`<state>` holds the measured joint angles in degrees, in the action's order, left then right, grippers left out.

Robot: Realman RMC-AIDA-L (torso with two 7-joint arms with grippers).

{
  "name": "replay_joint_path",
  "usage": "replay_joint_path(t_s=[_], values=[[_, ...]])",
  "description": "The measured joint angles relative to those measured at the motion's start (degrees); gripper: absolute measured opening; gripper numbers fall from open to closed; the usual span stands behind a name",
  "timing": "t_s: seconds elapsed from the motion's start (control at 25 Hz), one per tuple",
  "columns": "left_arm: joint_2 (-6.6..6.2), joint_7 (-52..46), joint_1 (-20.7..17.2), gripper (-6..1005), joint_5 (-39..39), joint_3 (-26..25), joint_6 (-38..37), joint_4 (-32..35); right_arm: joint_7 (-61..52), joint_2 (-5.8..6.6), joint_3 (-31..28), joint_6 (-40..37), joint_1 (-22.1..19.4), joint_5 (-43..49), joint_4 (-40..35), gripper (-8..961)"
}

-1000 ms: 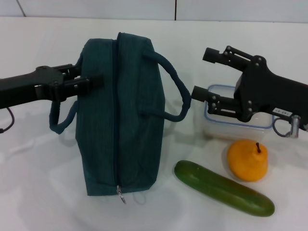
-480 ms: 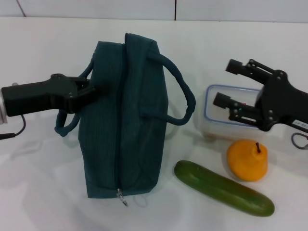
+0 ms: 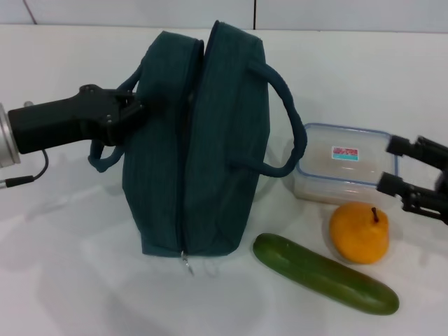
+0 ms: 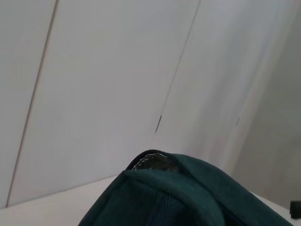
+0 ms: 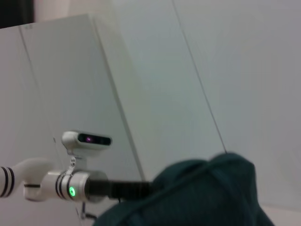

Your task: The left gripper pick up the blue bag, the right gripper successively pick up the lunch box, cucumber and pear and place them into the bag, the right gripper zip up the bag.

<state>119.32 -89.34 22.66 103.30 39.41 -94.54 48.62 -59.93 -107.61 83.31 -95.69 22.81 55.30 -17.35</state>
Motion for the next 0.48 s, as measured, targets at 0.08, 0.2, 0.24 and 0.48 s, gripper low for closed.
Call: replay_joint_path(t_s=[0.08,0.2,0.24,0.48], values=[[0.08,1.2,0.2,39,-0.2,0.0,0.0,-0.3,-0.5,0.63,-0.1,0.0,0.0,1.1,1.1,785],[0.07,1.7,0.9,39,-0.3,0.0,0.9,-1.4,-2.5,1.71,-0.2,1.1,0.0,4.3,1.7,784],[0.04,1.6,1.1,39,-0.3,0.0,1.3,-1.5,-3.3,2.0,-0.2,1.9,0.0,5.1,1.8,784],[0.14,1.3,1.3,39,-0.9,0.0,3.0,-1.5,-4.9,2.91,-0.2,5.5,-0.3,5.9,3.9,784]])
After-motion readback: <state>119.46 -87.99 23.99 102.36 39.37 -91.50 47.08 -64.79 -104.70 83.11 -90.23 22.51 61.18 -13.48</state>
